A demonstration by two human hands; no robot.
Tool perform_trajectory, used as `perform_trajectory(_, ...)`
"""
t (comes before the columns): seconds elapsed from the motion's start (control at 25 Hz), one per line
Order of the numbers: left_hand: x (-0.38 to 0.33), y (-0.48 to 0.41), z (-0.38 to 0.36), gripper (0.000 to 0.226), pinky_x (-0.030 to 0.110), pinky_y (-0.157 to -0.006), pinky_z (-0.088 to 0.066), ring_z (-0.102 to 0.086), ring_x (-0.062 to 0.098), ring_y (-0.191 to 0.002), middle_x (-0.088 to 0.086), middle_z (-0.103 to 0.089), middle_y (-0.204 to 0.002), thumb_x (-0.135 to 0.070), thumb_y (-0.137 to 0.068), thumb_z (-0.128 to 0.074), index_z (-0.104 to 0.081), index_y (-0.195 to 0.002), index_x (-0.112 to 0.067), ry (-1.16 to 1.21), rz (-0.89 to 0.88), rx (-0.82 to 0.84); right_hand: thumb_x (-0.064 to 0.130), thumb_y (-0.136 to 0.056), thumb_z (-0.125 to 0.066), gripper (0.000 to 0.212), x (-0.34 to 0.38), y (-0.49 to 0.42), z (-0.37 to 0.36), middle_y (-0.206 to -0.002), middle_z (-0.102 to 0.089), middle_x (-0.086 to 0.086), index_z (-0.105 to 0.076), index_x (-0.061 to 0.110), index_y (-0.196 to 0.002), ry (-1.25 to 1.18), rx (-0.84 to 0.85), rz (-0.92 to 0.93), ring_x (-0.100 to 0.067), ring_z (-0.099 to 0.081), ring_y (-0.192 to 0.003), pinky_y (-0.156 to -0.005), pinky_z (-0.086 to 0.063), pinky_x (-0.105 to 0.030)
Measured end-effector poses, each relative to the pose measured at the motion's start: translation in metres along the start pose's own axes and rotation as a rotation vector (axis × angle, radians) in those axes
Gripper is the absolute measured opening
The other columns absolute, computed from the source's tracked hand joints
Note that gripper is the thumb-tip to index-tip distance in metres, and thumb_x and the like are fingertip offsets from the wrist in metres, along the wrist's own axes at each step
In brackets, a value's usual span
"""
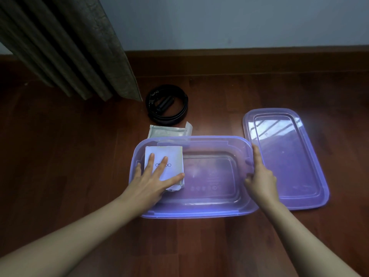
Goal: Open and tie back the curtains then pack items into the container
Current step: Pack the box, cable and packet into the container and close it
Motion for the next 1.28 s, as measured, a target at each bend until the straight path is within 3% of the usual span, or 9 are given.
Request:
perform_trajectory(0.12,0.001,-0.001,0.003,0.093,0.068,-0.071,-0.046,-0.05,0.053,-0.116,0.02,-0.056,-0.131,-0.026,-0.048,-0.082,-0.041,-0.13,-0.04,0.014,0.043,0.034,-0.003,-0.075,-0.045,0.094,0.0,0.0,-0.001,-0.127,-0.063,0.001,-0.004,0.041,-0.147,0.008,-0.004,-0.002,-0.041,-0.061,-0.091,-0.071,-0.038,-0.036)
perform_trajectory(0.24,0.001,0.003,0.02,0.064,0.072,-0.085,-0.037,-0.045,0.045,-0.126,0.014,-0.05,-0.139,-0.04,-0.068,-0.059,-0.044,-0.13,-0.036,0.171,0.002,-0.18,-0.004,-0.075,-0.046,0.095,-0.001,0.0,-0.001,-0.129,-0.061,0.005,-0.004,0.042,-0.147,-0.007,0.0,-0.01,-0.04,-0.061,-0.093,-0.071,-0.037,-0.035)
perform_trajectory(0.44,0.037,-0.029,0.063,0.026,0.036,-0.088,-0.048,-0.059,0.026,-0.101,0.016,-0.066,-0.113,-0.016,-0.088,-0.049,-0.064,-0.105,-0.003,0.479,-0.02,-0.659,-0.005,-0.075,-0.046,0.096,0.001,0.001,0.0,-0.125,-0.064,0.001,-0.006,0.043,-0.147,-0.041,0.007,-0.01,-0.041,-0.061,-0.093,-0.077,-0.042,-0.039)
perform_trajectory(0.52,0.065,-0.066,0.061,0.031,0.037,-0.092,-0.045,-0.056,0.03,-0.103,0.019,-0.061,-0.116,-0.016,-0.09,-0.045,-0.063,-0.108,0.001,0.506,0.155,-0.53,-0.005,-0.075,-0.046,0.096,0.003,0.002,0.0,-0.124,-0.064,0.001,-0.006,0.045,-0.146,-0.054,0.01,-0.01,-0.041,-0.06,-0.093,-0.074,-0.039,-0.038)
perform_trajectory(0.64,0.1,-0.111,0.037,0.038,0.041,-0.101,-0.039,-0.045,0.037,-0.121,0.015,-0.042,-0.14,-0.026,-0.094,-0.045,-0.055,-0.126,-0.008,0.556,0.429,-0.051,-0.005,-0.075,-0.046,0.097,0.003,0.002,0.0,-0.119,-0.067,-0.002,-0.005,0.048,-0.145,-0.082,0.011,-0.019,-0.041,-0.061,-0.087,-0.07,-0.039,-0.038)
perform_trajectory(0.76,0.108,-0.138,0.021,0.043,0.04,-0.098,-0.041,-0.045,0.035,-0.122,0.011,-0.04,-0.14,-0.024,-0.091,-0.051,-0.046,-0.133,-0.014,0.56,0.437,0.22,-0.005,-0.077,-0.045,0.095,0.003,0.002,0.0,-0.108,-0.069,-0.008,-0.005,0.047,-0.145,-0.076,0.008,-0.038,-0.042,-0.06,-0.083,-0.067,-0.04,-0.039)
perform_trajectory(0.92,0.097,-0.16,0.012,0.047,0.039,-0.088,-0.044,-0.052,0.04,-0.11,0.019,-0.047,-0.128,0.003,-0.083,-0.05,-0.046,-0.128,-0.011,0.507,0.381,0.145,-0.005,-0.079,-0.045,0.091,0.008,0.003,0.006,-0.062,-0.049,-0.001,-0.007,0.042,-0.148,-0.039,0.013,-0.065,-0.034,-0.045,-0.064,-0.063,-0.034,-0.036)
perform_trajectory(1.16,0.08,-0.172,0.022,0.04,0.035,-0.094,-0.043,-0.052,0.033,-0.117,0.014,-0.056,-0.128,-0.01,-0.088,-0.049,-0.056,-0.127,-0.014,0.643,0.314,0.178,-0.005,-0.078,-0.047,0.092,0.01,0.004,0.008,-0.067,-0.047,-0.007,-0.008,0.04,-0.148,0.001,0.021,-0.066,-0.031,-0.039,-0.063,-0.062,-0.031,-0.036)
perform_trajectory(1.28,0.096,-0.166,0.035,0.027,0.041,-0.081,-0.045,-0.054,0.038,-0.105,0.015,-0.054,-0.121,-0.022,-0.09,-0.048,-0.059,-0.113,-0.013,0.572,0.57,-0.117,-0.005,-0.077,-0.047,0.092,0.012,0.004,0.009,-0.06,-0.042,0.0,-0.008,0.04,-0.148,0.01,0.023,-0.071,-0.031,-0.039,-0.061,-0.062,-0.03,-0.035)
Point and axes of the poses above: each hand's wrist, its own y-axis away from the middle knuckle, its own z-axis out of the back of the hand, x = y × z, the point moved 4 cm from there along -y, towards the middle knuckle
